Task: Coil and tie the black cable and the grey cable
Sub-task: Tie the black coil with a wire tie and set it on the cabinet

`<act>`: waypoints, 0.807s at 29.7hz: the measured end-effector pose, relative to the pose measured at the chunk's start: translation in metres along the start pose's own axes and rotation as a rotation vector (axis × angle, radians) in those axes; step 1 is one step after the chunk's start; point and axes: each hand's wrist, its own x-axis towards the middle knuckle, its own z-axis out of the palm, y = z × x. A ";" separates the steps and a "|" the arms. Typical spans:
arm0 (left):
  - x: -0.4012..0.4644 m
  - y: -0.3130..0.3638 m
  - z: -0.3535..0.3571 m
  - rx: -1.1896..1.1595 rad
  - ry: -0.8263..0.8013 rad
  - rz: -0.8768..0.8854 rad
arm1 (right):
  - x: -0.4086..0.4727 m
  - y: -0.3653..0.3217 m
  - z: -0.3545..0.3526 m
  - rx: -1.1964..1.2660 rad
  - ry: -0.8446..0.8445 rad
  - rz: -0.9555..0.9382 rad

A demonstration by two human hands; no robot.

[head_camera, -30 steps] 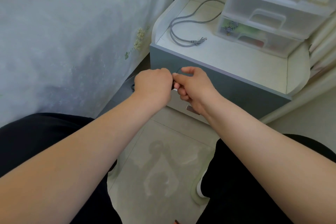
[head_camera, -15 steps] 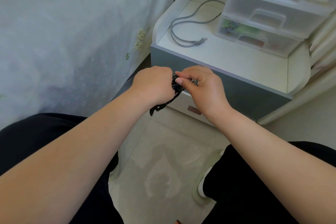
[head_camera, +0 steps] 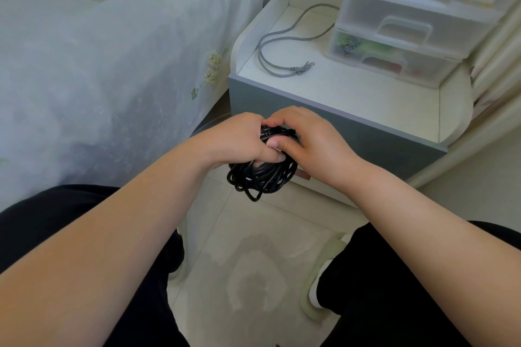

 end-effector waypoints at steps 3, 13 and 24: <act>-0.001 0.005 -0.001 -0.185 -0.040 0.000 | 0.003 0.001 -0.007 -0.131 -0.028 -0.070; 0.022 0.032 -0.018 -0.408 0.220 -0.026 | 0.036 0.007 -0.056 0.379 0.315 0.274; 0.045 0.065 -0.029 -0.981 0.432 0.053 | 0.115 0.087 -0.165 1.257 0.814 0.719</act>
